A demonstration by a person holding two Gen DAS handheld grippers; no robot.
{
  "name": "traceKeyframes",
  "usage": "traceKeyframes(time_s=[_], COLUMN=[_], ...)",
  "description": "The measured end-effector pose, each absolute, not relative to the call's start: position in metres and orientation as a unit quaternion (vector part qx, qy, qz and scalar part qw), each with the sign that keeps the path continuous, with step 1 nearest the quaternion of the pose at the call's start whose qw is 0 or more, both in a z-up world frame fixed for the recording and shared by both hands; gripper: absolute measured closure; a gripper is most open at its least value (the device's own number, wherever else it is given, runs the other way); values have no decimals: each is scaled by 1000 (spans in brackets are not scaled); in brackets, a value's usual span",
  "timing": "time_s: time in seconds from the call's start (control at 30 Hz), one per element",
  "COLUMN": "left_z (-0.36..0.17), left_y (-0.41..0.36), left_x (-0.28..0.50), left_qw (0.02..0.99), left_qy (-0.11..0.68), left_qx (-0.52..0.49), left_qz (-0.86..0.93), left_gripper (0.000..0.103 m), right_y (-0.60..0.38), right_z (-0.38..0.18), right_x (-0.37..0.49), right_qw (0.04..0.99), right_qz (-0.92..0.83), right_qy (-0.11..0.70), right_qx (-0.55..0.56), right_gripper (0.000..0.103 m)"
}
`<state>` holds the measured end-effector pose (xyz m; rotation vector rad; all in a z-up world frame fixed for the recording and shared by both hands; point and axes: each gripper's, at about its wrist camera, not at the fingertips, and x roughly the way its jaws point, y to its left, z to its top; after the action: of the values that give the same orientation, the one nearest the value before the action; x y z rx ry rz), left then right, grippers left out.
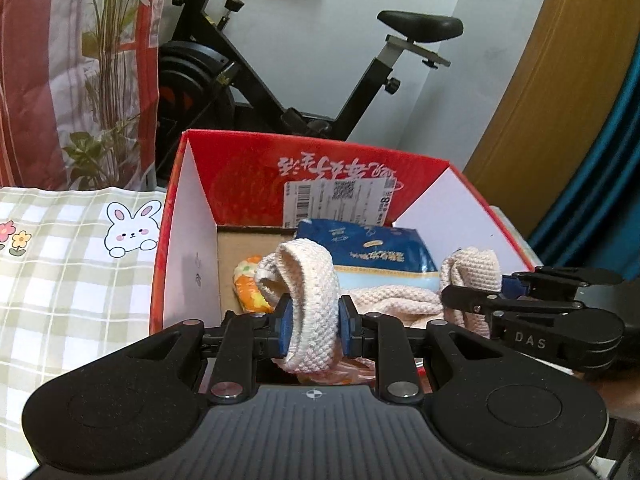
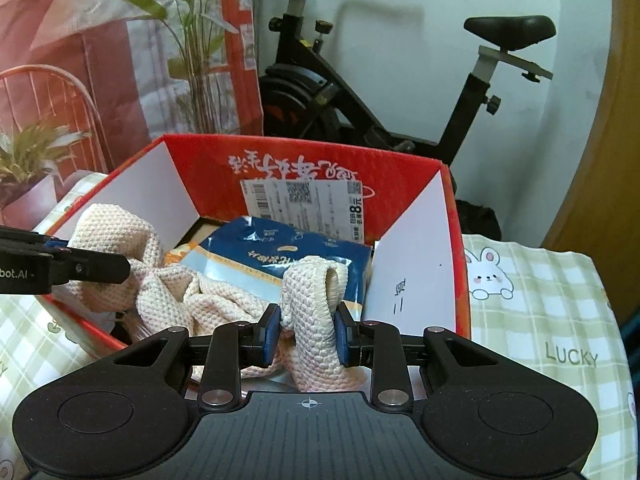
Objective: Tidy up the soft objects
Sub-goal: 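Lower the cream towel into the box and open the left gripper, then move the open left gripper back to the pink knit towel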
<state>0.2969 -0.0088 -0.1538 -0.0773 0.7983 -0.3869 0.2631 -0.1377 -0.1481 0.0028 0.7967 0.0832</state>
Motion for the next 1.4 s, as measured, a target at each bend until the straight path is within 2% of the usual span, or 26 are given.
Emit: traceKeyframes(time_s=[0.13,0.23,0.27,0.37,0.4,0.5,0.53,0.6,0.87,1.17,1.4], left_z=[-156,-153,-151,-142,-139,-130,-127,-122,-104,-83,-80], left_y=[-4,-4,-3,-2,-1,0,0,2,6,12,16], left_x=[297,294,292,288,285,280,279,275,252,213,187], left_qw=[907,914,918,925,928,934,935,938,952,971,971], left_qy=[377,361,353,332,323,307,306,301,276,215,212], left_qx=[-34,-29,-29,-39,-44,-52,-53,-54,-14,14,7], left_qz=[-182,-183,-181,-180,-181,-177,-172,-164,-130,-102,-111], left_gripper=[74,47,34,14,8,2,1,0,0,0,0], right_y=[-139,-138,-138,-139,-140,-143,-144,-146,-146,-142,-141], right_z=[-147,-144,-143,-135,-132,-123,-120,-114,-96,-85,-78], right_x=[260,258,257,252,250,245,243,237,218,185,156], right_qw=[929,933,935,943,946,952,955,960,970,977,978], right_qz=[37,33,32,33,32,22,17,16,1,-4,1], right_qy=[368,358,353,330,322,305,296,280,245,211,204], right_qx=[-2,-14,-18,-21,-19,-15,-14,-7,8,32,48], right_gripper=[74,66,65,47,37,10,4,1,0,0,0])
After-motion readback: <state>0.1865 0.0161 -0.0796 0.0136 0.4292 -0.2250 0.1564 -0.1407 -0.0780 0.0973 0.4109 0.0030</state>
